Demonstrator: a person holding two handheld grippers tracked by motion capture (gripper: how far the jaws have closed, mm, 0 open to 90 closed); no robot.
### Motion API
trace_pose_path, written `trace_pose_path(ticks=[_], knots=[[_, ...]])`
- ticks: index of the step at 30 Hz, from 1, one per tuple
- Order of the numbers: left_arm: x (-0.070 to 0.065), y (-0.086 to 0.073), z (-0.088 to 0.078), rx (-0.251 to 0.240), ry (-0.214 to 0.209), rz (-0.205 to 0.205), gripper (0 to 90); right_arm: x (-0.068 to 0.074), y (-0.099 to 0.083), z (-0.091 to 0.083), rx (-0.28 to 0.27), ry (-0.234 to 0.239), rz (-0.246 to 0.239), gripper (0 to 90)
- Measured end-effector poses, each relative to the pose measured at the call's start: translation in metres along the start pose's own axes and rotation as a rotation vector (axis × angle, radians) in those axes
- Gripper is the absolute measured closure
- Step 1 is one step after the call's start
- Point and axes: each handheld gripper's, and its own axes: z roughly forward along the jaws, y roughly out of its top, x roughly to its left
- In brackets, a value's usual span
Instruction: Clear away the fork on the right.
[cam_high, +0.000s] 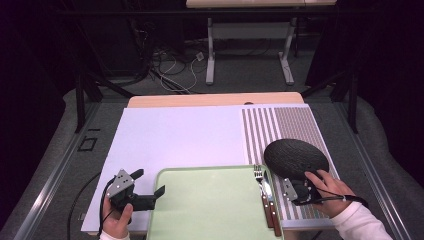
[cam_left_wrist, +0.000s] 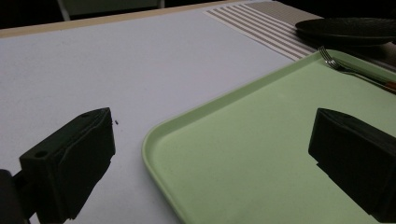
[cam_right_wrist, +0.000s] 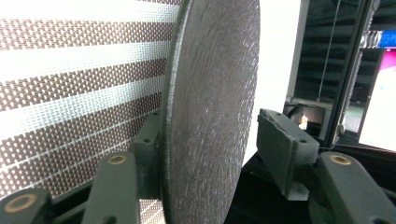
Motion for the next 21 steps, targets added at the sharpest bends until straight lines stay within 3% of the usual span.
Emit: trace_pose_path(ticks=[5,10,14,17,18,21], knots=[[0.000,0.000,0.000,0.001,-0.001,0.001,0.6,-0.005,-0.002,-0.002,-0.002,0.043,0.001,58.0],[0.000,0.000,0.000,0.003,0.000,0.002,0.6,-0.013,-0.005,-0.003,-0.007,0.073,-0.027,62.4],[0.000,0.000,0.000,0.001,0.001,0.002,0.6,-0.014,-0.005,-0.002,0.027,0.099,0.023,61.7],[0.000,0.000,0.000,0.003,0.000,0.004,0.6,-0.015,-0.005,-0.002,0.023,0.103,0.001,62.1],[0.000,0.000,0.000,0.002,0.000,0.003,0.6,-0.017,-0.005,-0.002,0.031,0.101,-0.028,62.1],[0.000,0.000,0.000,0.001,0.001,0.003,0.7,-0.019,-0.006,-0.001,0.031,0.111,-0.027,67.7]])
